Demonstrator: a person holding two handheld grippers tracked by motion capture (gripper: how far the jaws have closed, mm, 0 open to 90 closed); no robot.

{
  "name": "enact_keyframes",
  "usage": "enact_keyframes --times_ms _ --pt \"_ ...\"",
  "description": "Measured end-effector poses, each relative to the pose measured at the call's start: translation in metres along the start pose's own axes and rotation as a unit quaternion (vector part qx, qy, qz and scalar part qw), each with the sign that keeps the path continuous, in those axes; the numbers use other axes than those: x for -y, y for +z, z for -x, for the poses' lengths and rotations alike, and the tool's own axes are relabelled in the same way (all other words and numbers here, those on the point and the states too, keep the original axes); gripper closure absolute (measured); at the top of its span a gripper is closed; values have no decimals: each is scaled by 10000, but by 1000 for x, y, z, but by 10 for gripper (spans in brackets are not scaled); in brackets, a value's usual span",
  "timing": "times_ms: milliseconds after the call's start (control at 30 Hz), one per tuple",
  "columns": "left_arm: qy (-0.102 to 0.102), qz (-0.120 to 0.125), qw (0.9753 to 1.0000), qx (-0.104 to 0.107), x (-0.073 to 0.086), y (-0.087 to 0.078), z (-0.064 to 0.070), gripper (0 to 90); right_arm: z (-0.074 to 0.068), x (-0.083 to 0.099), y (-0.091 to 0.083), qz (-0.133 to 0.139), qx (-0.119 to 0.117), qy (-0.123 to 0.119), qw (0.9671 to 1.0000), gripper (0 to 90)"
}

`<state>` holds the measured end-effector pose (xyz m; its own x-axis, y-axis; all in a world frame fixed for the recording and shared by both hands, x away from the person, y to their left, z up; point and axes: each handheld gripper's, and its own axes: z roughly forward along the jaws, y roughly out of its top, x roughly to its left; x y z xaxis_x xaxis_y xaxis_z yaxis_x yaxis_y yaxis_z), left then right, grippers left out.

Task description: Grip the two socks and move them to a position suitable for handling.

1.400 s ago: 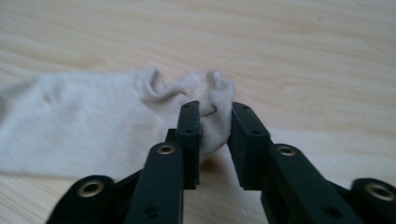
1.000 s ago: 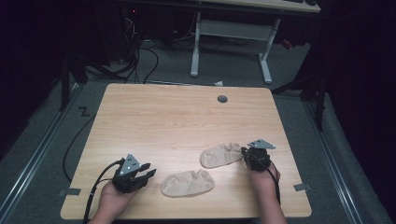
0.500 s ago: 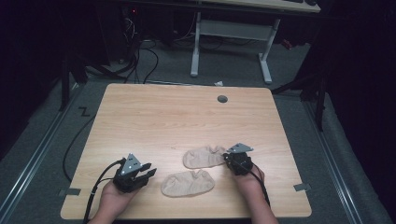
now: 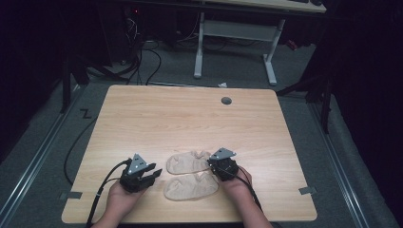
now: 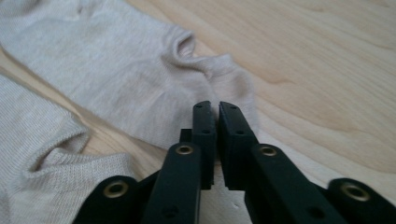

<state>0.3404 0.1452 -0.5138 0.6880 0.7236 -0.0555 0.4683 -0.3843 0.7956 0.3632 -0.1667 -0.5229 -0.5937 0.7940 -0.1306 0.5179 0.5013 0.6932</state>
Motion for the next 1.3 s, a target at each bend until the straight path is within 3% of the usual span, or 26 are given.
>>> enact_keyframes --times_ms 133,200,300,433,533,600,633,733,1000,1300 --pt "-71 33 10000 -51 -5 12 3 583 16 -1 -12 356 111 486 9981 736" --pt "-136 64 9999 -79 -9 19 3 559 23 0 -10 371 26 753 9965 668" --pt "-316 23 9994 -165 -16 34 1 543 26 1 -1 278 -115 931 9952 640" --pt "-362 -186 9990 -180 -16 47 3 580 26 2 6 147 -170 896 9957 656" --pt "-262 -296 9990 -213 -15 51 8 692 24 3 7 129 -253 842 9960 745" --pt "-229 -291 9990 -248 -15 51 10 835 21 2 6 117 -296 751 9967 842" --pt "-164 -282 9990 -303 -15 51 11 860 18 2 6 118 -250 617 9977 860" --pt "-160 -171 9991 -353 -16 47 12 866 15 0 3 172 -188 493 9985 866" --pt "-56 25 9995 -312 -20 35 16 867 14 -4 -8 417 -72 470 9980 866" --pt "108 147 9998 -111 -21 8 29 868 1 1 -35 655 -32 162 9977 866"
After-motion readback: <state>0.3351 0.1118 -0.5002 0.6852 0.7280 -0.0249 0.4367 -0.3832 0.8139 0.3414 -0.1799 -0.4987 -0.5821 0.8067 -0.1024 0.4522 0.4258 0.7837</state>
